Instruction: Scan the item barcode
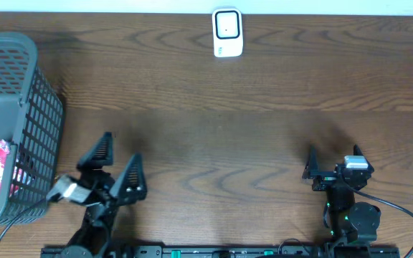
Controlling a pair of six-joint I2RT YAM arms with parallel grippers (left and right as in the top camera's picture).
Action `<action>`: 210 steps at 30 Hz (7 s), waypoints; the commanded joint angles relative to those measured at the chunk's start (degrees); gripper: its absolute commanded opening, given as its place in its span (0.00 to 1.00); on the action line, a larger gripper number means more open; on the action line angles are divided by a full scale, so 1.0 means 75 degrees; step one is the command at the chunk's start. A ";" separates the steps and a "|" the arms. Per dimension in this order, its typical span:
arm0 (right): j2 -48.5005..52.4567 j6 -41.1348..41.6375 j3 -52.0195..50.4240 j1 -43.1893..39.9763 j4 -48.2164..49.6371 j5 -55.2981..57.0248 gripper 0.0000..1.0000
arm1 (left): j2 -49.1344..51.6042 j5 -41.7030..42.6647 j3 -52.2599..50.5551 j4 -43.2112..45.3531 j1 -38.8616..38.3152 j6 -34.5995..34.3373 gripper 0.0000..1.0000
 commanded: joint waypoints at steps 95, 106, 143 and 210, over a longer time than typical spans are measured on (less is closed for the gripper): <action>-0.0041 0.0087 -0.0015 -0.0047 -0.0032 -0.0064 0.99 | 1.1345 -0.1139 1.4904 -1.3001 0.6021 0.2180 0.07; -0.0041 0.0087 -0.0015 -0.0047 -0.0032 -0.0064 0.99 | 1.0413 0.2871 1.4816 -1.2418 0.2856 0.1953 0.07; -0.0041 0.0087 -0.0015 -0.0047 -0.0032 -0.0064 0.99 | 1.3983 -0.1693 1.5623 -1.4478 -0.2384 0.2833 0.75; -0.0041 0.0087 -0.0015 -0.0047 -0.0032 -0.0064 0.99 | 1.3481 -0.4418 0.9203 -1.1838 0.7548 0.1209 0.07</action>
